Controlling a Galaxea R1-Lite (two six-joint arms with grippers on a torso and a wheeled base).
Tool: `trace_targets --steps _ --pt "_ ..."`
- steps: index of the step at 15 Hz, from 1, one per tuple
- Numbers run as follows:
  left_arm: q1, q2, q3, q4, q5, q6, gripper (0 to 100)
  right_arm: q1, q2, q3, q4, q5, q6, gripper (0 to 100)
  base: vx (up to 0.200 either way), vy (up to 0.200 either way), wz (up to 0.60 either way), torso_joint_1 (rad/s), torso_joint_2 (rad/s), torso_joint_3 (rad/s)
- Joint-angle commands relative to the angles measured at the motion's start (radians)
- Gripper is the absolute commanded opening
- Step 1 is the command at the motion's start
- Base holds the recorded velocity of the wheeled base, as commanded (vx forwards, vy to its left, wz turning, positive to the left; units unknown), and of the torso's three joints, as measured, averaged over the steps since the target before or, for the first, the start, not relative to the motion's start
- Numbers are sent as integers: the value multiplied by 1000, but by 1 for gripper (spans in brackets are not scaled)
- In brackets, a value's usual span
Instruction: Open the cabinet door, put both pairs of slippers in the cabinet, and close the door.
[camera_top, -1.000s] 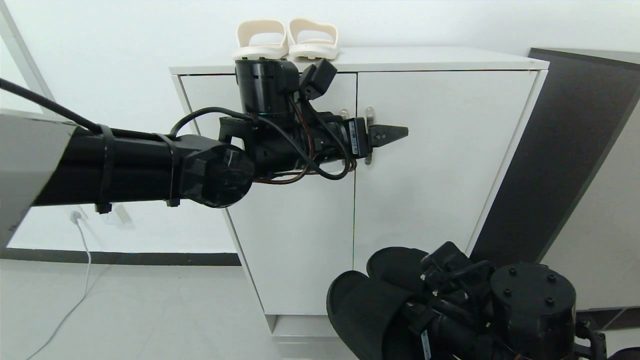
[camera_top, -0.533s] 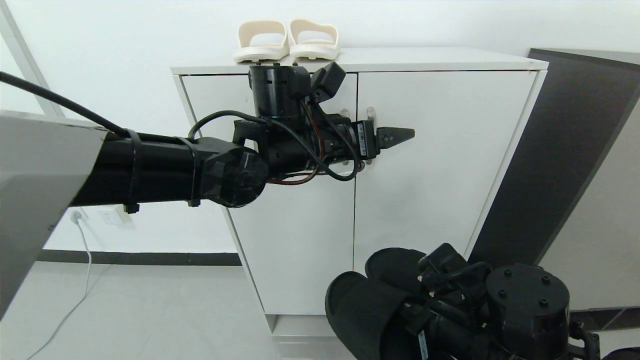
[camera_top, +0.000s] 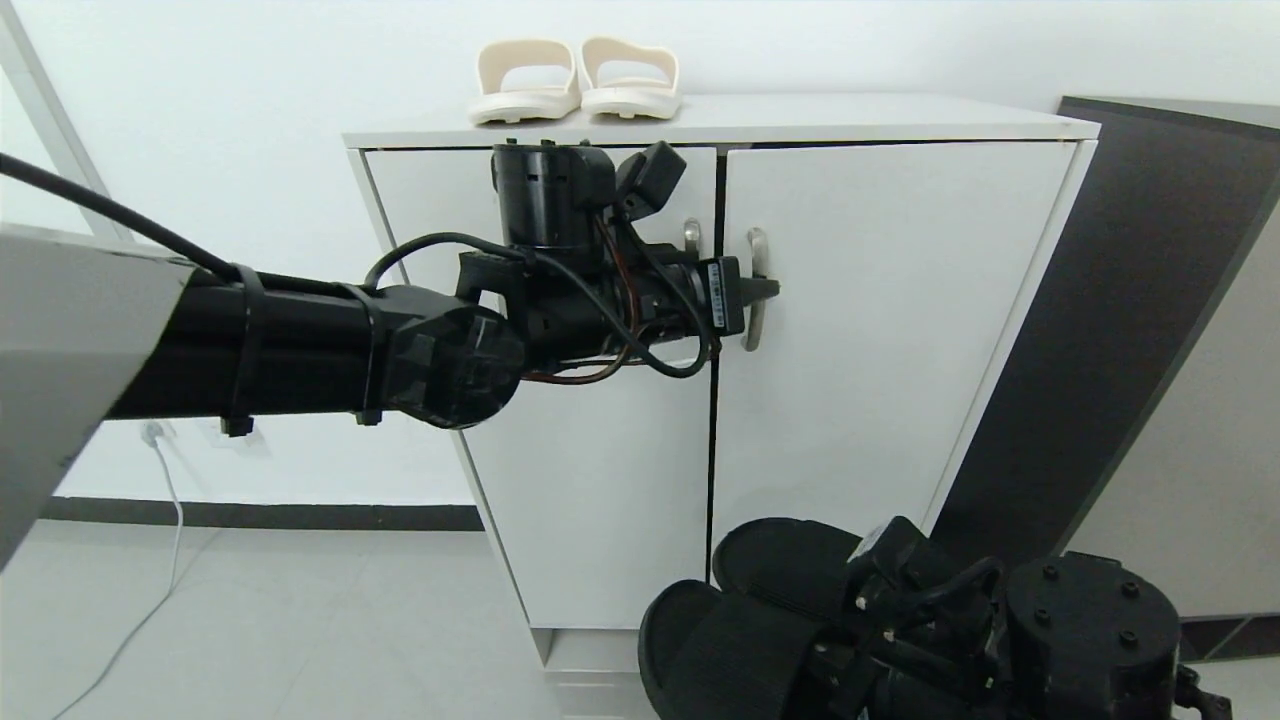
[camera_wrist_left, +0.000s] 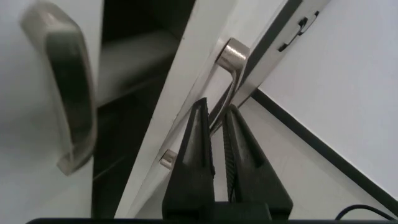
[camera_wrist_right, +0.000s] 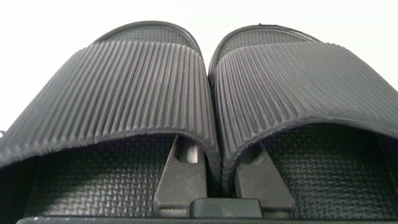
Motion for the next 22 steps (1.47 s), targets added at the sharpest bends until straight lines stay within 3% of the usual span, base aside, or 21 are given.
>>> trace_targets --steps 1,5,9,11,14,18,22 --pt "-21 -70 56 -2 -1 -1 0 1 -6 19 -5 28 0 0 0 0 0 0 0 0" --pt "-50 -139 126 -4 1 4 0 7 -6 62 -50 71 -33 0 0 0 0 0 0 0" --pt "-87 -255 298 -61 30 40 0 13 -4 68 -50 74 -36 0 0 0 0 0 0 0" --pt "-78 -281 346 -84 30 33 0 13 -6 72 -50 92 -34 0 0 0 0 0 0 0" --pt "-33 -258 320 -104 21 7 0 17 -7 83 -51 92 -36 0 0 0 0 0 0 0" --pt "-10 -169 258 -228 18 -35 0 19 -7 86 -59 92 -36 0 0 0 0 0 0 0" --pt "-10 -95 171 -230 29 -42 0 24 -6 94 -54 91 -37 0 0 0 0 0 0 0"
